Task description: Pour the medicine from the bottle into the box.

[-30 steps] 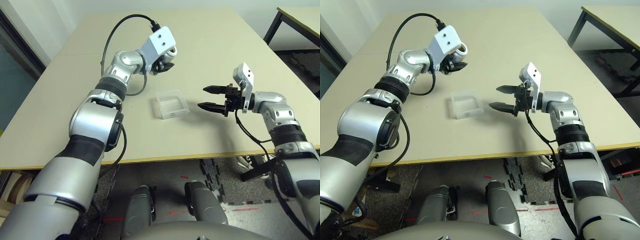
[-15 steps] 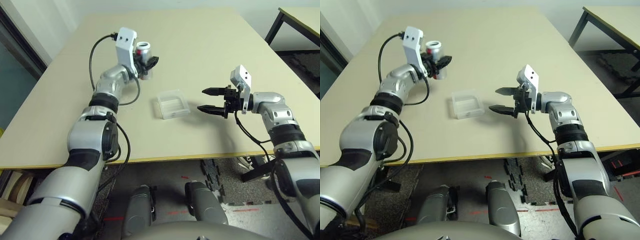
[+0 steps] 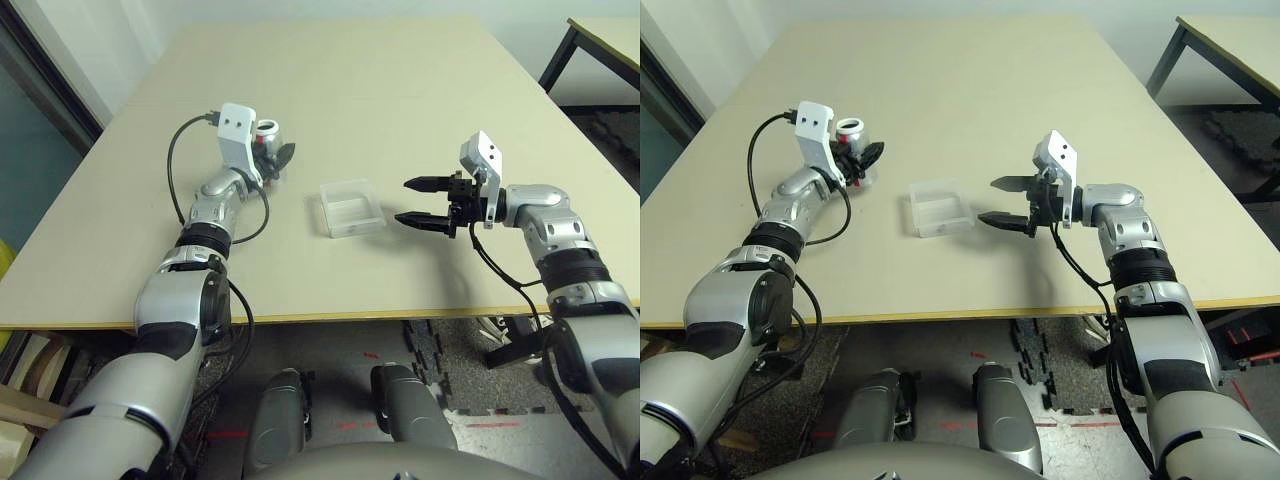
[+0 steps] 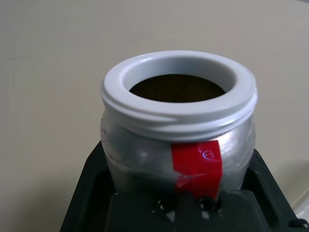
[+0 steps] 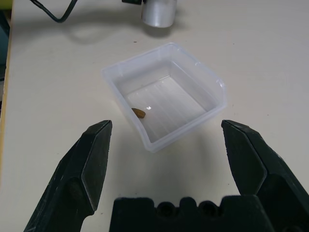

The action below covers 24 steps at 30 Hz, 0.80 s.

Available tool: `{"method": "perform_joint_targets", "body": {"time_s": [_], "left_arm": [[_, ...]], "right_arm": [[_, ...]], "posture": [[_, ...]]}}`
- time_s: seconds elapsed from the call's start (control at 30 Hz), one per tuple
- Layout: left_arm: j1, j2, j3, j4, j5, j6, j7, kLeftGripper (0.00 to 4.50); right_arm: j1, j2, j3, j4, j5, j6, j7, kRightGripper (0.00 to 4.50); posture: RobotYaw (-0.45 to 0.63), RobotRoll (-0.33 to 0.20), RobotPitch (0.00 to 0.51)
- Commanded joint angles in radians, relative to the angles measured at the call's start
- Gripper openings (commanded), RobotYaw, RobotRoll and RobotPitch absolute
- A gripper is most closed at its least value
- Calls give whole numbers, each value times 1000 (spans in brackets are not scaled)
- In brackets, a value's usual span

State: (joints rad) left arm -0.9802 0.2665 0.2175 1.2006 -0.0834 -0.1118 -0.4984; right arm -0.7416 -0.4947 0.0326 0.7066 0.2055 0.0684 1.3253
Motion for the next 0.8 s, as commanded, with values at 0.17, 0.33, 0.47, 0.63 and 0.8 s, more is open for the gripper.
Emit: {"method": "perform_joint_targets", "body": {"time_s": [0.17,0.33,0.47,0.63,0.8], "left_arm": [[26,17,2,47,4,-62,31,2715],[32,25,-4,71,15,-81,49,2715],[35,25,-9,86,24,-91,63,2715],[45,20,-18,96,34,-94,67,2715],[49,13,-20,96,36,-90,73,2715]], "right_arm": [[-6,-4,12,-6,-8,4,7,4500],[-6,-4,12,-12,-6,9,9,4500],[-5,-4,11,-21,-4,16,7,4500],[1,-7,9,-35,-1,28,6,4500],[5,-10,8,-47,0,37,6,4500]], "posture": [[-202,0,78],[-208,0,84],[-216,0,88],[-226,0,92],[-228,0,95]]}}
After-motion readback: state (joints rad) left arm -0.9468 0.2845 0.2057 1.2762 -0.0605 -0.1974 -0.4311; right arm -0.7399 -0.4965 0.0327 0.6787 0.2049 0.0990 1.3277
